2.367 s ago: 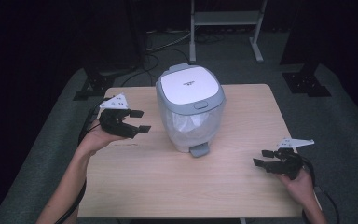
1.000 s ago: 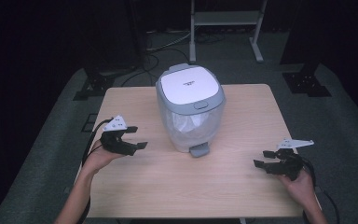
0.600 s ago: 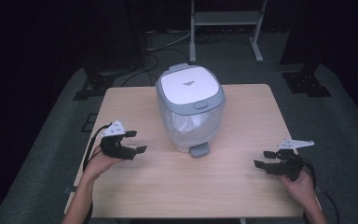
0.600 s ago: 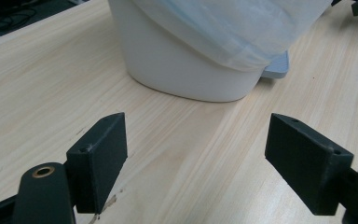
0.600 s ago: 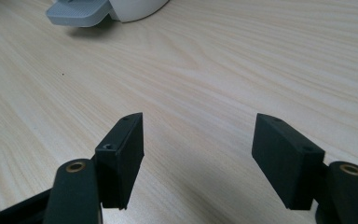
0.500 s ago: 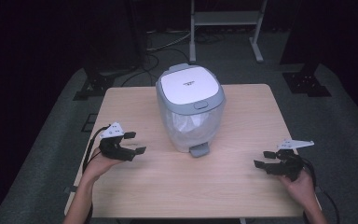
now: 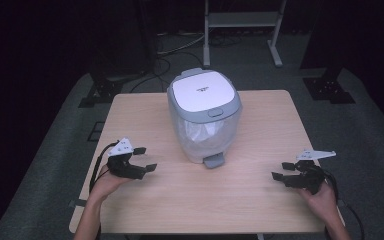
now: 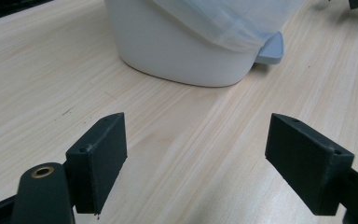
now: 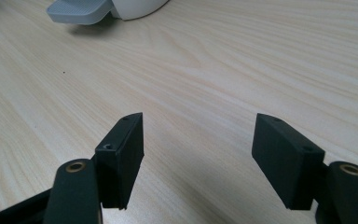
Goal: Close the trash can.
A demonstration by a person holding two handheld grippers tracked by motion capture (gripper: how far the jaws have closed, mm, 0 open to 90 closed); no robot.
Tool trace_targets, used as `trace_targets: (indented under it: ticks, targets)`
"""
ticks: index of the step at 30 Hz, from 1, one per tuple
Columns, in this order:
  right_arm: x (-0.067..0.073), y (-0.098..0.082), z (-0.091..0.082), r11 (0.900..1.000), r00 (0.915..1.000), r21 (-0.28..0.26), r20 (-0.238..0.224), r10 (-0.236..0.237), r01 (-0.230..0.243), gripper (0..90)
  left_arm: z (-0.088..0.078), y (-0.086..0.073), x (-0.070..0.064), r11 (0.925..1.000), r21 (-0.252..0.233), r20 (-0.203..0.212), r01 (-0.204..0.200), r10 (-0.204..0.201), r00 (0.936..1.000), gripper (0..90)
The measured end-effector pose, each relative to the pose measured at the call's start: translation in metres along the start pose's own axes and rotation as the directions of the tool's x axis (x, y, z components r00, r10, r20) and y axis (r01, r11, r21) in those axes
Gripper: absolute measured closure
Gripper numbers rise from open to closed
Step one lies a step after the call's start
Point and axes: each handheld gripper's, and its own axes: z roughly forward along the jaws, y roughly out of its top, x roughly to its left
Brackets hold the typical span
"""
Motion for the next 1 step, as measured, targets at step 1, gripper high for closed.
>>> trace_targets:
  ticks: [1]
  targets:
    - [0.0, -0.0002, -0.0004, 1.0, 1.0, 0.001, -0.001, 0.002, -0.002, 32.9, -0.0008, 0.0002, -0.0001, 1.0, -0.001, -0.001, 0.0, 0.0, 1.0, 19.3]
